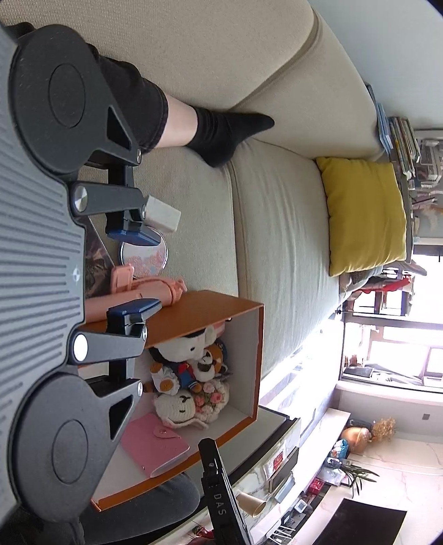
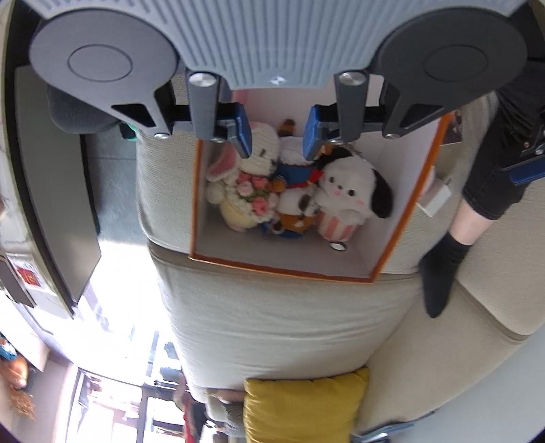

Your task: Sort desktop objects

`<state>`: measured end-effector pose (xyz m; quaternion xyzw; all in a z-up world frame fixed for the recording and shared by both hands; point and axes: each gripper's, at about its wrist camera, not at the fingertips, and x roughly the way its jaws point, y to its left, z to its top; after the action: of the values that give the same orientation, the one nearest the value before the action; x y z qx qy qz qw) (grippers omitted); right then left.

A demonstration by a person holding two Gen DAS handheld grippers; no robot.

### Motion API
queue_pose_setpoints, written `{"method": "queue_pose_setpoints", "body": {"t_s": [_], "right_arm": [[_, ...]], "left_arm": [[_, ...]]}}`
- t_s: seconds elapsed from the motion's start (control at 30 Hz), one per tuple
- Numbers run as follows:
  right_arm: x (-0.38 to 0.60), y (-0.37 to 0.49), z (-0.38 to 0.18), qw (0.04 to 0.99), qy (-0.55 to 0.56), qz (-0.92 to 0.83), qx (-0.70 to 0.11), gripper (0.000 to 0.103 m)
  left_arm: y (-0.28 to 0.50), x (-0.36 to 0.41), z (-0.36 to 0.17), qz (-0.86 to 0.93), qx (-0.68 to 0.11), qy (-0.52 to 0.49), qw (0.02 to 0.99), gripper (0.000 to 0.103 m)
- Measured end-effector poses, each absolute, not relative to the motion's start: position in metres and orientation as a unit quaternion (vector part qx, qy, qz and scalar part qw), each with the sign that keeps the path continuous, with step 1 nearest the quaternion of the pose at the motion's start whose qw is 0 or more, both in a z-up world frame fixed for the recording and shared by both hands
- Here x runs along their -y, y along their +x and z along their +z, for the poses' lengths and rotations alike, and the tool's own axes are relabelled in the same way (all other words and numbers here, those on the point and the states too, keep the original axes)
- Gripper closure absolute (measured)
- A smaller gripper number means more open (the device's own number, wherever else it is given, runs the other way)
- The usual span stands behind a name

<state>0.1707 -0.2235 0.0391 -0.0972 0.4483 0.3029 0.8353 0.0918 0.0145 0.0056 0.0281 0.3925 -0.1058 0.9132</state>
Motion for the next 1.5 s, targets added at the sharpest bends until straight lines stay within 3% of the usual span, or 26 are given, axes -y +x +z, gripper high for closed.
{"method": "queue_pose_setpoints", "body": {"t_s": [0.23, 0.3, 0.33, 0.37, 0.77, 1.13, 1.27, 1.33, 1.5], "right_arm": [[0.166, 0.143, 0.041, 0.789, -0.146, 0.433, -0.411, 0.069], [0.145, 0.135, 0.037, 0.771, -0.176, 0.457, -0.406, 0.080], [0.134, 0.130, 0.034, 0.760, -0.193, 0.472, -0.403, 0.082], [0.124, 0.128, 0.030, 0.751, -0.206, 0.483, -0.401, 0.083], [0.030, 0.120, -0.039, 0.616, -0.385, 0.534, -0.432, 0.091], [0.001, 0.118, -0.074, 0.533, -0.493, 0.543, -0.422, 0.094], [-0.001, 0.121, -0.075, 0.523, -0.506, 0.545, -0.416, 0.101], [0.001, 0.122, -0.074, 0.521, -0.509, 0.548, -0.411, 0.103], [0.002, 0.121, -0.068, 0.533, -0.515, 0.540, -0.399, 0.100]], "left_arm": [[0.086, -0.049, -0.011, -0.067, -0.438, 0.014, 0.897, 0.064], [0.086, -0.056, -0.022, -0.061, -0.454, -0.004, 0.889, 0.057], [0.087, -0.059, -0.027, -0.058, -0.460, -0.014, 0.886, 0.047], [0.087, -0.062, -0.032, -0.053, -0.466, -0.025, 0.883, 0.046], [0.121, -0.076, -0.095, -0.038, -0.536, -0.105, 0.837, 0.039], [0.140, -0.084, -0.129, -0.040, -0.571, -0.152, 0.806, 0.031], [0.139, -0.092, -0.139, -0.053, -0.573, -0.198, 0.794, 0.028], [0.138, -0.091, -0.140, -0.057, -0.569, -0.206, 0.794, 0.028], [0.131, -0.092, -0.135, -0.055, -0.557, -0.210, 0.801, 0.045]]}}
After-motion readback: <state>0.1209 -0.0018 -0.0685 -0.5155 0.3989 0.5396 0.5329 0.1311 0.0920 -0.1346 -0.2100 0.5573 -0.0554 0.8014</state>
